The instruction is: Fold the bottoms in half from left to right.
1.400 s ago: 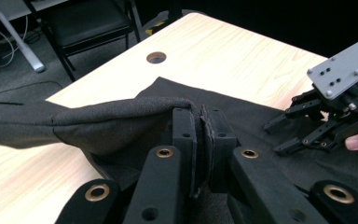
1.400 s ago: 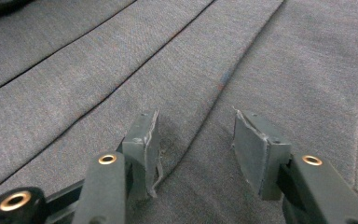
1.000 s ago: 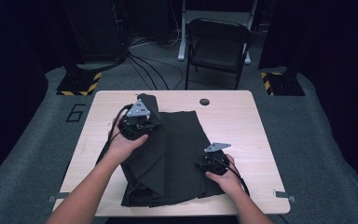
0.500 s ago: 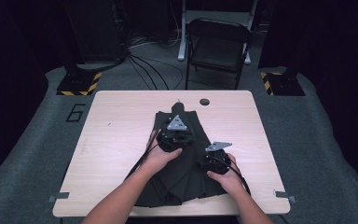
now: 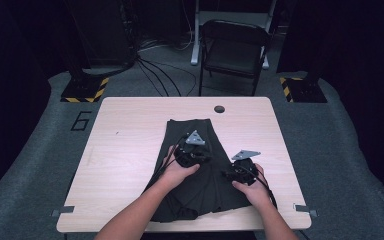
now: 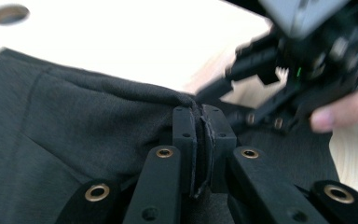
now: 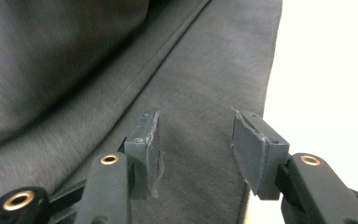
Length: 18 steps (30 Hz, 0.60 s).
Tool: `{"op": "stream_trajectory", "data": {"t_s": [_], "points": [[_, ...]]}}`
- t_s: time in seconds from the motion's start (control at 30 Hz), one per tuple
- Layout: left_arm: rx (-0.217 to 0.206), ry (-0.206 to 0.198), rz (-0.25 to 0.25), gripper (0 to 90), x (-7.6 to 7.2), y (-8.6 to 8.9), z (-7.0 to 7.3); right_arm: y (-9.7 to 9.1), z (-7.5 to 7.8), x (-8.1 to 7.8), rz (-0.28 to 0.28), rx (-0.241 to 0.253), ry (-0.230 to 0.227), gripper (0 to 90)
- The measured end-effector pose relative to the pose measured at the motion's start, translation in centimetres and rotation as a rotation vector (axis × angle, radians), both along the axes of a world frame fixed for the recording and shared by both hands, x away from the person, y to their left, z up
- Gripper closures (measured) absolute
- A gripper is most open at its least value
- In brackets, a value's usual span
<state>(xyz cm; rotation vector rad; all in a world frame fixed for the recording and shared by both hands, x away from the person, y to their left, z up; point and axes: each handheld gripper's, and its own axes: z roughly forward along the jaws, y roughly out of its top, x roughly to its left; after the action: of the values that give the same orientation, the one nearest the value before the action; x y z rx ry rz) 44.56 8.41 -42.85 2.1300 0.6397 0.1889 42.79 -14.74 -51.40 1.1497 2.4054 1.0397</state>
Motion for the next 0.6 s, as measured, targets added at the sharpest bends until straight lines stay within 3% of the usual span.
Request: {"op": "stream_trajectory", "data": {"t_s": [0.03,0.1,0.13,0.17,0.2,0.3,0.33,0.37,0.53,0.57,0.6], "points": [[-0.004,-0.005,0.001,84.8,0.1,0.2,0.6,0.4,-0.2,-0.1,0.024,-0.033,-0.001,51.3],[-0.039,-0.019,0.024,84.8,0.4,0.9,2.2,0.7,-0.2,-0.3,0.03,-0.045,-0.008,51.0],[-0.039,-0.019,0.024,84.8,0.4,0.9,2.2,0.7,-0.2,-0.3,0.03,-0.045,-0.008,51.0],[-0.053,-0.031,0.036,84.8,0.8,1.5,3.4,0.9,-0.2,-0.3,0.039,-0.06,-0.025,51.0],[-0.053,-0.031,0.036,84.8,0.8,1.5,3.4,0.9,-0.2,-0.3,0.039,-0.06,-0.025,51.0],[-0.085,-0.063,0.061,84.8,1.5,2.4,5.8,1.0,-0.2,-0.4,0.015,-0.05,-0.017,51.1],[-0.085,-0.063,0.061,84.8,1.5,2.4,5.8,1.0,-0.2,-0.4,0.015,-0.05,-0.017,51.1],[-0.11,-0.072,0.071,84.8,1.8,2.7,6.7,1.1,-0.2,-0.4,0.012,-0.05,-0.016,51.1],[-0.123,-0.06,0.059,84.8,2.0,1.6,7.4,1.0,-0.2,-0.4,0.009,-0.047,-0.018,51.2],[-0.078,-0.061,0.028,84.8,2.0,0.1,6.8,1.0,-0.3,-0.3,0.01,-0.045,-0.023,51.2],[-0.078,-0.061,0.028,84.7,2.0,0.1,6.8,1.0,-0.3,-0.3,0.01,-0.045,-0.023,51.2]]}}
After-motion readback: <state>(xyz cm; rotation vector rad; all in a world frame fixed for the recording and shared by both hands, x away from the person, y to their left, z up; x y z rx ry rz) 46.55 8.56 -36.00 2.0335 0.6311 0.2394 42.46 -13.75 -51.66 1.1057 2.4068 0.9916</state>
